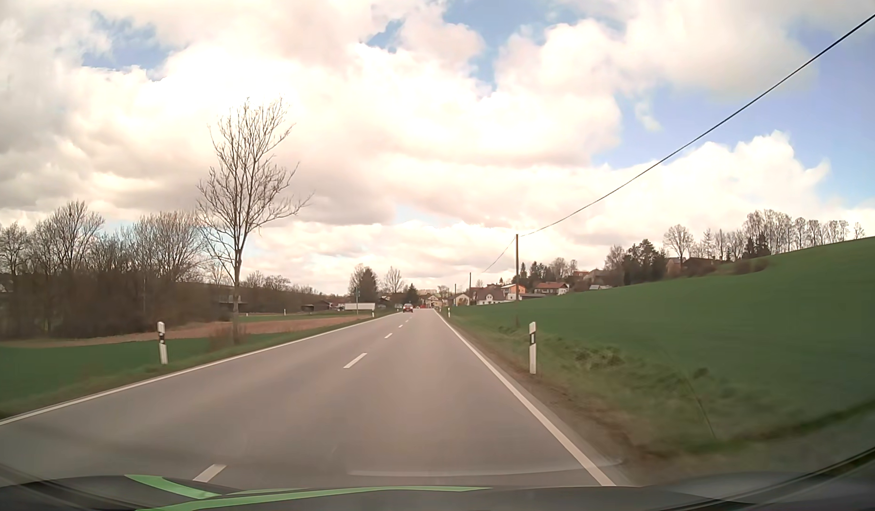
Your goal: Follow the waypoints while adhering to traffic rules and regulations
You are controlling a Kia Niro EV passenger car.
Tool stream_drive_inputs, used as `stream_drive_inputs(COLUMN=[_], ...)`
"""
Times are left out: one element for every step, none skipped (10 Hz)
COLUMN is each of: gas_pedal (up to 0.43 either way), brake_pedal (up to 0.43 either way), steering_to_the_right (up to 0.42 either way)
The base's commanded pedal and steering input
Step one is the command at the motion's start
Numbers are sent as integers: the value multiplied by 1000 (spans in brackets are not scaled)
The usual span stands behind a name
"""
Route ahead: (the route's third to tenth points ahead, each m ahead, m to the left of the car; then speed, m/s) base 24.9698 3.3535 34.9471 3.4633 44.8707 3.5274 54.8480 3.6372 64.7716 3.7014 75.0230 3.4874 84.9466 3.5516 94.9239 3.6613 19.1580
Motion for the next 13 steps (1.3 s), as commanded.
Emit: stream_drive_inputs(gas_pedal=[220, 220, 220, 220, 220, 220, 220, 220, 220, 220, 220, 220, 220], brake_pedal=[0, 0, 0, 0, 0, 0, 0, 0, 0, 0, 0, 0, 0], steering_to_the_right=[-4, -4, -3, -2, -2, -2, -1, 0, 0, 0, 0, 0, 0])
